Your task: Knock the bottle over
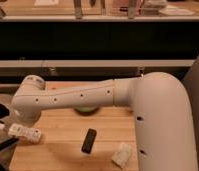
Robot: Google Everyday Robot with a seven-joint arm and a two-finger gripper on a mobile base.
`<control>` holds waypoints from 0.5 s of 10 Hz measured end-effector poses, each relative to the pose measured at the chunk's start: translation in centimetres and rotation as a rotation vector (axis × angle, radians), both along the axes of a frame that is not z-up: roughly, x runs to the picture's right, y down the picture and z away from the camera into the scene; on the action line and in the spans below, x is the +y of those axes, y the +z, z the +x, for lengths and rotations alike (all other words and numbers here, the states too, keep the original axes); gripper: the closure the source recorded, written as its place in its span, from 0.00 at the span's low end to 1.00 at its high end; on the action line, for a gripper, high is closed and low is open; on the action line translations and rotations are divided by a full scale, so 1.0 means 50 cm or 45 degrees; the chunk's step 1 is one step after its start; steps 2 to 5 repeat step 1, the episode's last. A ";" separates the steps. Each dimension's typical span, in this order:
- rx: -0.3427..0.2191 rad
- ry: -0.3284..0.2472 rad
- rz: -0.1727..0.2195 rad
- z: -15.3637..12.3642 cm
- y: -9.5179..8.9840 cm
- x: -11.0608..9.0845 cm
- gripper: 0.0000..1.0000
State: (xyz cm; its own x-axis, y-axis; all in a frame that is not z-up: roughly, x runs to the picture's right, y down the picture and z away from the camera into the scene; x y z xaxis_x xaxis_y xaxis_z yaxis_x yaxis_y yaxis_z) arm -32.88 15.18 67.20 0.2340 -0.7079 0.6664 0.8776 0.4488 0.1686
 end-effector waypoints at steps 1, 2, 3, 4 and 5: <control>-0.004 -0.002 -0.007 -0.009 0.003 -0.002 1.00; -0.004 -0.002 -0.007 -0.009 0.003 -0.002 1.00; -0.004 -0.002 -0.007 -0.009 0.003 -0.002 1.00; -0.004 -0.002 -0.007 -0.009 0.003 -0.002 1.00; -0.004 -0.002 -0.007 -0.009 0.003 -0.002 1.00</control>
